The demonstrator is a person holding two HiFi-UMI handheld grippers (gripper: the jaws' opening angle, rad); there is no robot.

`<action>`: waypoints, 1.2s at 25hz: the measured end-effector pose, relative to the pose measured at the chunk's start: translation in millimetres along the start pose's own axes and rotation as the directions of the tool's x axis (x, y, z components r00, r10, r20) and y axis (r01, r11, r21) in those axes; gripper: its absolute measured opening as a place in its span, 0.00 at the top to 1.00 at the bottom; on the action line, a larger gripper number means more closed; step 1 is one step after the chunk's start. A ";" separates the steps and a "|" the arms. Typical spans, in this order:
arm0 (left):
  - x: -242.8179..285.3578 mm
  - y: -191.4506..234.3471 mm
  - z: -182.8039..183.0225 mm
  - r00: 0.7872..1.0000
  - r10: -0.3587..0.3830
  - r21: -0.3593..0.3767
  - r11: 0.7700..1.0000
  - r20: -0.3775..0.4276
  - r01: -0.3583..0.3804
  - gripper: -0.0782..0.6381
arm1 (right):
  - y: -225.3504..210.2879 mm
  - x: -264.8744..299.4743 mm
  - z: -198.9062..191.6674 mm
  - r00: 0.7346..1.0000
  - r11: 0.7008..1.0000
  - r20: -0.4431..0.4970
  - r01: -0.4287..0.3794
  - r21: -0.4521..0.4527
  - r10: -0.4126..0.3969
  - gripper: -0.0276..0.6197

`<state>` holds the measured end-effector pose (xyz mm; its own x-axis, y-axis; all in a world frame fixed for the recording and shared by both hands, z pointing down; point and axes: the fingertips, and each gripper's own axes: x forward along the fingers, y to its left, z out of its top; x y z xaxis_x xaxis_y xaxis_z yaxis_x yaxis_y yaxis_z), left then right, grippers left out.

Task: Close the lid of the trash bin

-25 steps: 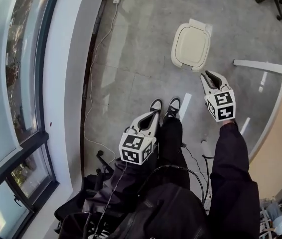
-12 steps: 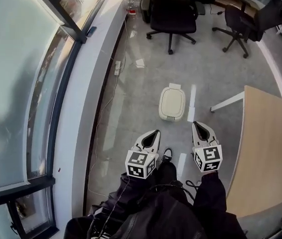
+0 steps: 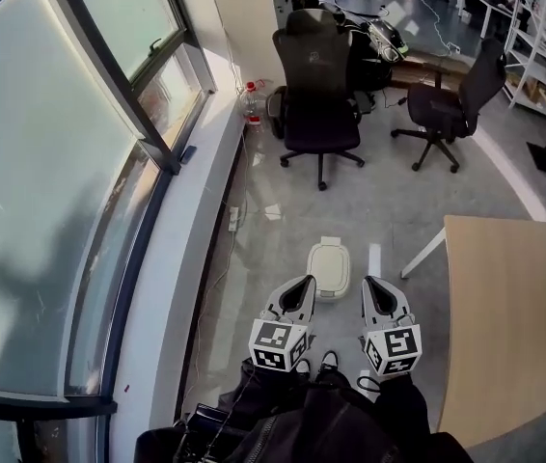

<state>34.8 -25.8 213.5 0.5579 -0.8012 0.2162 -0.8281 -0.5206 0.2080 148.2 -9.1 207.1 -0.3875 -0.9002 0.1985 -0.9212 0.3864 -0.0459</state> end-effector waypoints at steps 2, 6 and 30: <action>-4.3 -9.2 17.0 0.999 0.000 0.021 1.000 0.033 -0.001 0.89 | 0.6 -11.6 21.1 0.999 1.000 0.046 0.018 -0.009 -0.018 0.95; -11.1 -24.0 36.6 0.998 -0.002 0.052 0.999 0.070 -0.002 0.89 | -1.7 -28.3 52.5 0.993 0.998 0.107 0.052 -0.020 -0.050 0.95; -12.1 -44.6 70.5 0.989 -0.012 0.103 0.995 0.150 -0.003 0.89 | 6.1 -42.9 99.7 0.978 0.995 0.203 0.054 -0.078 -0.037 0.95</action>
<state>61.2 -13.8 134.4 0.5536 -0.8300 0.0680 -0.8311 -0.5455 0.1080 155.6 11.8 100.7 -0.3524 -0.9358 -0.0027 -0.9351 0.3520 0.0416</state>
